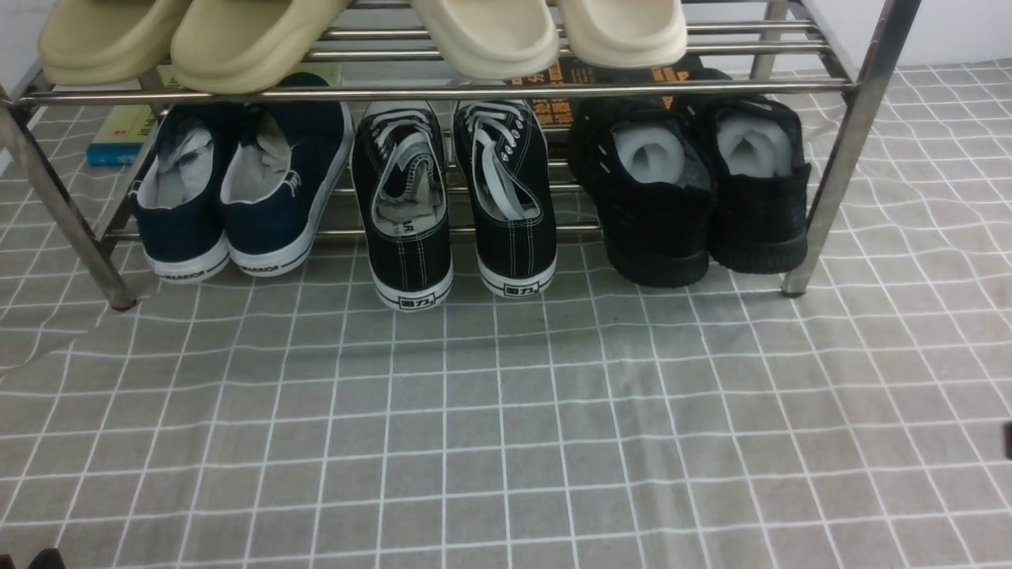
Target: Take the shoes off the shelf with your hand from the grey coffee tablecloth.
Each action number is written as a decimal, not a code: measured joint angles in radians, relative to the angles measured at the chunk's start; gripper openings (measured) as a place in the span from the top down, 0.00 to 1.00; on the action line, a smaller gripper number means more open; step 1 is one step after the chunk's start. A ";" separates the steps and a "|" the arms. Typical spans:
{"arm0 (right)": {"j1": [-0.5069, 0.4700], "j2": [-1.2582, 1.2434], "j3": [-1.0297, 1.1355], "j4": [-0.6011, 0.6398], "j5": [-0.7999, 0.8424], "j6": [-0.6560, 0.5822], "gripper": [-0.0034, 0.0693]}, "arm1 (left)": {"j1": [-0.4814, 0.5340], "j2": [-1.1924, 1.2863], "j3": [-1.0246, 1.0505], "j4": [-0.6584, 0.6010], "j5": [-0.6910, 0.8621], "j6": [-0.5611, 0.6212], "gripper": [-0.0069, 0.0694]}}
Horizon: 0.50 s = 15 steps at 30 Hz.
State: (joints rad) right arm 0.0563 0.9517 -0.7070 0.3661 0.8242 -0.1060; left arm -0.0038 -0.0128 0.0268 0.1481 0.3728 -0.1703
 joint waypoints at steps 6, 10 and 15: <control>0.211 0.300 -0.263 0.028 -0.012 -0.114 0.57 | 0.000 0.000 0.000 0.000 0.000 0.000 0.60; 0.297 0.447 -0.442 -0.071 -0.010 -0.060 0.41 | 0.000 0.000 0.000 0.000 0.000 0.000 0.60; 0.393 0.670 -0.750 -0.255 0.023 0.024 0.24 | 0.000 0.000 0.000 0.001 0.000 0.000 0.60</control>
State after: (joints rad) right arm 0.4498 1.6217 -1.4573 0.1114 0.8470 -0.0816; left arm -0.0038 -0.0128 0.0268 0.1491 0.3728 -0.1703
